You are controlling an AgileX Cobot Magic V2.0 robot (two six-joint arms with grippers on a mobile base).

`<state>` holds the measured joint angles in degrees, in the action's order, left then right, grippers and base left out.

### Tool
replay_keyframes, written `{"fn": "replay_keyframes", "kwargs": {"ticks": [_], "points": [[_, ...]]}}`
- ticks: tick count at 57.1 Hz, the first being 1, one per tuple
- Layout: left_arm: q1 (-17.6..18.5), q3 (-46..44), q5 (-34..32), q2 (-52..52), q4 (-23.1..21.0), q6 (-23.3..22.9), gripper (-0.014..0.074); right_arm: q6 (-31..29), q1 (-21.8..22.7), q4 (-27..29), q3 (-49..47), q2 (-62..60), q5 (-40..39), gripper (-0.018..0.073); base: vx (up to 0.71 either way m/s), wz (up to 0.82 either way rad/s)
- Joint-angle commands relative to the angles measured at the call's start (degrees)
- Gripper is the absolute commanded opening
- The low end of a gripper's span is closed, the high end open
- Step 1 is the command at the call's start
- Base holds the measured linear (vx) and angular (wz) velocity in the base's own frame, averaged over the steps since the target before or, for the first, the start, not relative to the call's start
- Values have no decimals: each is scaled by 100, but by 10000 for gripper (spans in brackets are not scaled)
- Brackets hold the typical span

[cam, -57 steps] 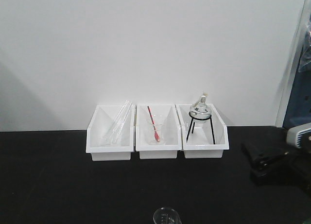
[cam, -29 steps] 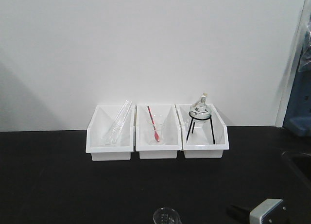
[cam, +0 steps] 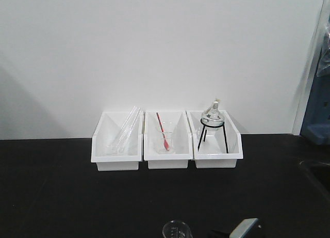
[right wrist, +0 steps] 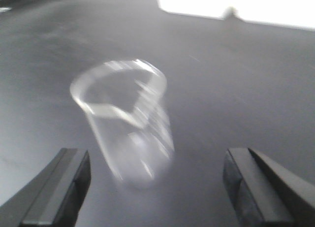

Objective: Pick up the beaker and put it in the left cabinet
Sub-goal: 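Reach the right gripper down to the clear glass beaker and grasp it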

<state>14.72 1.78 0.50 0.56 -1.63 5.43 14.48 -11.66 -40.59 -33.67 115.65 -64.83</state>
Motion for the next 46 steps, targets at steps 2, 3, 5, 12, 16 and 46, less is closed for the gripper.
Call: {"fn": "replay_keyframes", "kwargs": {"ticks": [2,3,5,12,16,46], "points": [[22,94,-481,103,-47,-19,1,-48,-247,326,-396,-40,-715,594,0,0],[22,94,-481,103,-47,-19,1,-48,-279,338,-437,-1,-701,594,0,0],[22,94,-481,103,-47,-19,1,-48,-348,413,-535,59,-688,594,0,0],[22,94,-481,103,-47,-19,1,-41,-551,504,-851,255,-677,594,0,0],[22,94,-481,103,-47,-19,1,-20,-662,499,-1040,411,-665,594,0,0],[22,94,-481,103,-47,-19,1,22,-1002,890,-1687,820,-687,167,0,0]]}}
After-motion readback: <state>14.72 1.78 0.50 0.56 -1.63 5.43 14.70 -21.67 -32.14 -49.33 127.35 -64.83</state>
